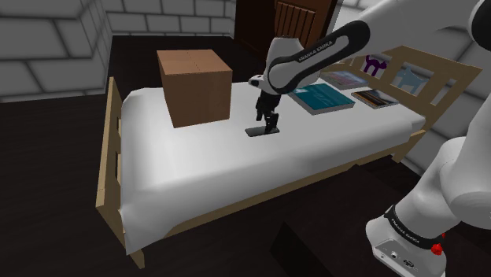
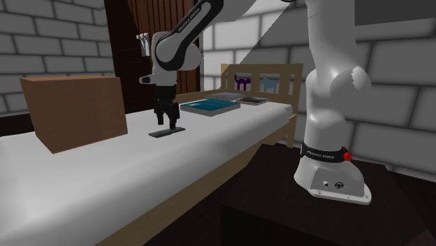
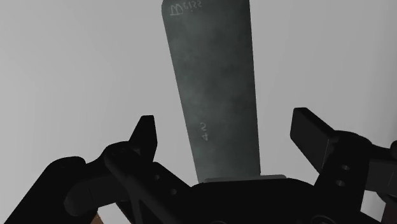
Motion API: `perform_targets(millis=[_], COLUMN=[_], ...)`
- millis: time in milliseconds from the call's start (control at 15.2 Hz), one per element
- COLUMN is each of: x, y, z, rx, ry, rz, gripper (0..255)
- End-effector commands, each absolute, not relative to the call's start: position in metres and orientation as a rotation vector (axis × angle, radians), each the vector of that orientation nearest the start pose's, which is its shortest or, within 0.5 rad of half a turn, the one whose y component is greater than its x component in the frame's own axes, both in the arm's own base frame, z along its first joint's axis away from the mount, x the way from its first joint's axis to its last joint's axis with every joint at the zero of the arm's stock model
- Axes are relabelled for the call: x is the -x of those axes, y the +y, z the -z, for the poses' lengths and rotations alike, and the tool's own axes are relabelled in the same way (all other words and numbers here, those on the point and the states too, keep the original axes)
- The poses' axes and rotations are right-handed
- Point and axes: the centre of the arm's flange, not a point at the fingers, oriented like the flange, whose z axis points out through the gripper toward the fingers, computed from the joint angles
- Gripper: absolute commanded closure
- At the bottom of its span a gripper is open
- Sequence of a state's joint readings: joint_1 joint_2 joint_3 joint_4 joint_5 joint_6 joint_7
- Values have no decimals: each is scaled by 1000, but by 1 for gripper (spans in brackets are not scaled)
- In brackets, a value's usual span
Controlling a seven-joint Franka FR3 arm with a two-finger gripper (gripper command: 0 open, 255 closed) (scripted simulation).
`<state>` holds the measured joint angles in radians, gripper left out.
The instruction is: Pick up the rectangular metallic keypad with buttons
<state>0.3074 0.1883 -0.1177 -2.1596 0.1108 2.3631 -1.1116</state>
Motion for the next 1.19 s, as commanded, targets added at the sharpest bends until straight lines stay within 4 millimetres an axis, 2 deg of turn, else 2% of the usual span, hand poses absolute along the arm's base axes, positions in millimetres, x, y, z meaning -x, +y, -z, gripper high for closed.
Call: perform_targets(millis=[0,264,330,924,1122], x=[-551,-551,-551,-551,-551], y=[109,109,109,109,109], z=[-301,-288,-287,-288,-303], rx=[2533,2533,2533,2533,2533], ry=[-1784,-1784,-1784,-1784,-1784], rz=[63,63,63,63,63], gripper=[0,0,255,255,255])
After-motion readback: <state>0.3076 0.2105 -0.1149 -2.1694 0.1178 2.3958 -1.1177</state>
